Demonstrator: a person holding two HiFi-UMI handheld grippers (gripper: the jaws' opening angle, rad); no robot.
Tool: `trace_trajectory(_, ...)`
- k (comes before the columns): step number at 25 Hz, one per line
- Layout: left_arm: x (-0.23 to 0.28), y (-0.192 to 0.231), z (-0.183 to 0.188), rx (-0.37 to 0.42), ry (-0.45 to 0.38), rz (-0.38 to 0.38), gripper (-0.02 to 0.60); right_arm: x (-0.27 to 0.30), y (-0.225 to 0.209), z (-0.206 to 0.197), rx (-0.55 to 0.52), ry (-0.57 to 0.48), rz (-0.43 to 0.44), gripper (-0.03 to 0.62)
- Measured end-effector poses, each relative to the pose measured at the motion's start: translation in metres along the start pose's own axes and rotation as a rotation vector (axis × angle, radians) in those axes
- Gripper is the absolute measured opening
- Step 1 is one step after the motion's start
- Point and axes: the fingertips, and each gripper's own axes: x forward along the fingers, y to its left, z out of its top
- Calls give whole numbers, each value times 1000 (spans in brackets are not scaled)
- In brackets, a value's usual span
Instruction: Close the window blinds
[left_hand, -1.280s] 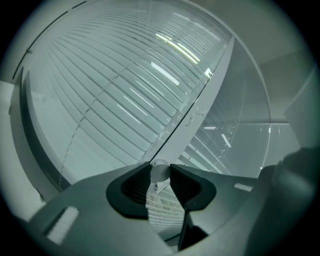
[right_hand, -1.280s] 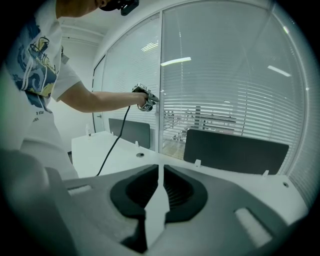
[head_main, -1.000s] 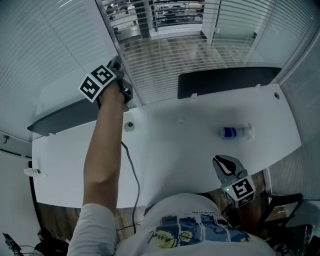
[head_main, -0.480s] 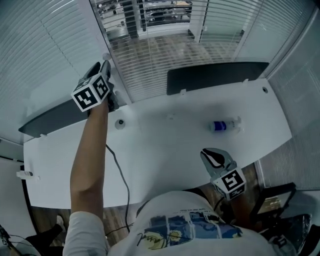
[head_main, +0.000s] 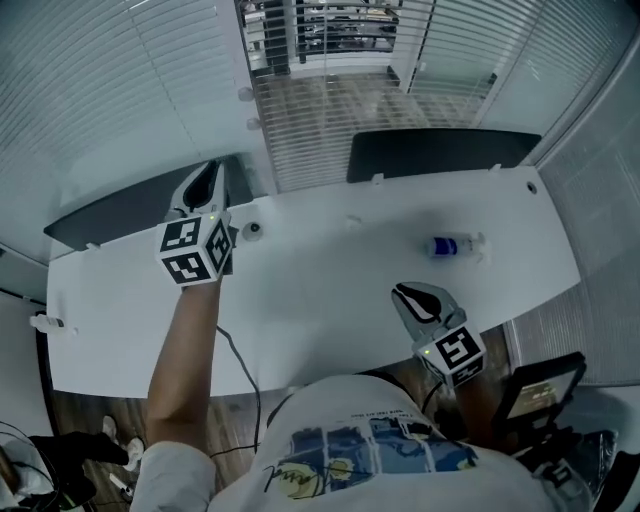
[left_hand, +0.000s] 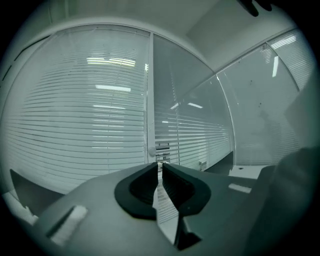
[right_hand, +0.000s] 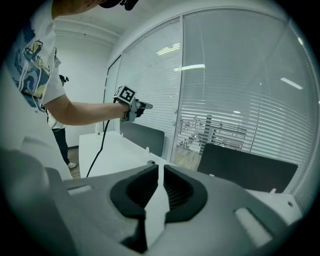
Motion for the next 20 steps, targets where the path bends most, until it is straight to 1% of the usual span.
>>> trace_trajectory(2,-26,-1,-10,-13,-7,-6,7,4,12,3,-5,-3,11,20)
trace_trajectory(5,-63,-2,-27,-58,-9,-31,3,13,30,8,-9,-9,28,21)
trace_trajectory(7,-84,-6,-36,-68,-2,-62,3,18,41,15,-18,-13,33,21)
trace_trajectory(10,-114,-17,-46,-53,12,-111,3,18,58,29,-10,-27,46,21)
trace_trajectory(14,-151,-32,-67,-35,35,-167,3,24,80,35,-7,-43,61,21)
trace_trajectory(20,-196,-65,-87,-13,91,-301,3,16,112,44,-6,-40,57,21)
